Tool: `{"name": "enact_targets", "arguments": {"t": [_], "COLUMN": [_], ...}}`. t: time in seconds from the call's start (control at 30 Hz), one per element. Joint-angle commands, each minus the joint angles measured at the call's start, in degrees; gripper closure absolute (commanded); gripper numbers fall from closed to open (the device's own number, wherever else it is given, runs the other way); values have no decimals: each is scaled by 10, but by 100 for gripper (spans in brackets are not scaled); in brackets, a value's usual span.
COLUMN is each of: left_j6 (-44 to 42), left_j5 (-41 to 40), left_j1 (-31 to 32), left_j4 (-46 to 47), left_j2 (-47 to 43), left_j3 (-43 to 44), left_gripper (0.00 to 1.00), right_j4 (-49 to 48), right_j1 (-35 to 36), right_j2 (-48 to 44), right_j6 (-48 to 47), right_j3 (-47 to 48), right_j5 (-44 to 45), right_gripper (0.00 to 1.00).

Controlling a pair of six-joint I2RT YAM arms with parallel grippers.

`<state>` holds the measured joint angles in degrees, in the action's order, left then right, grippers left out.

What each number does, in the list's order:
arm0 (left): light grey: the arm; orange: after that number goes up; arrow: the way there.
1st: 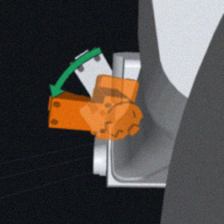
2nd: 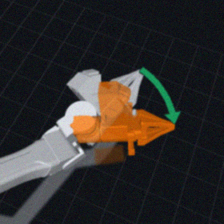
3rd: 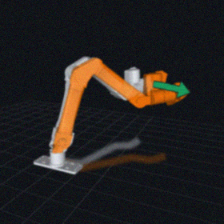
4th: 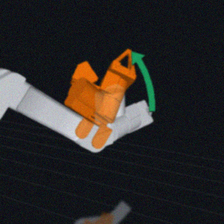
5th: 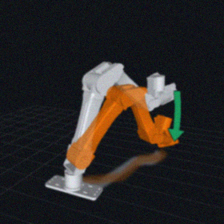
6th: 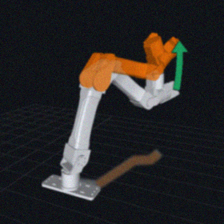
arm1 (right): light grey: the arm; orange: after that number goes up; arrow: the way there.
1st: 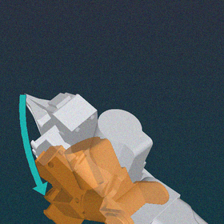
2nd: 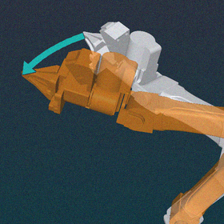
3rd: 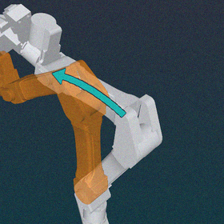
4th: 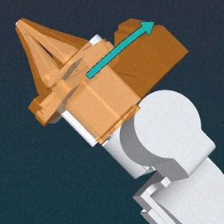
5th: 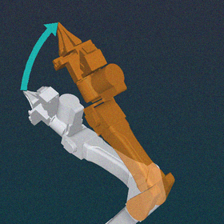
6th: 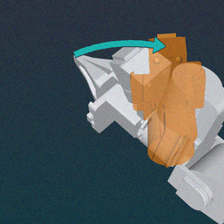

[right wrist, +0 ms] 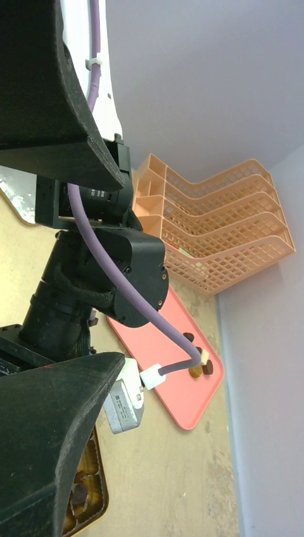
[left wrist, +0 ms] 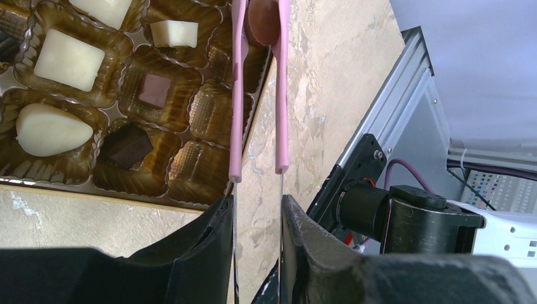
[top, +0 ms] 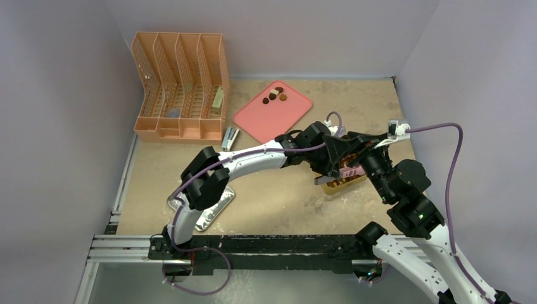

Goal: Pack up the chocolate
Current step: Place the fake chocolate in the packing box.

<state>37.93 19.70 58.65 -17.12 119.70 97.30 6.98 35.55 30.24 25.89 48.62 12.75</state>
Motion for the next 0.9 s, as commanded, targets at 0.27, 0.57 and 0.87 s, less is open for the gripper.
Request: {"name": "enact_targets", "arguments": {"t": [0.27, 0.57, 0.87], "left_j6": [-10, -15, -24], "left_j5": [-10, -35, -118], "left_j1": [3, 3, 2], "left_j4": [15, 14, -5], "left_j2": [-16, -30, -89], "left_j3": [30, 23, 9], "left_gripper": [66, 67, 72], "right_j4": [-32, -29, -29], "right_j1": [-1, -1, -1], "right_j2": [-4, -7, -11], "right_j6": [-3, -4, -2], "right_j3": [23, 22, 19], "right_j5": [1, 1, 1], "right_gripper": [1, 1, 1]}}
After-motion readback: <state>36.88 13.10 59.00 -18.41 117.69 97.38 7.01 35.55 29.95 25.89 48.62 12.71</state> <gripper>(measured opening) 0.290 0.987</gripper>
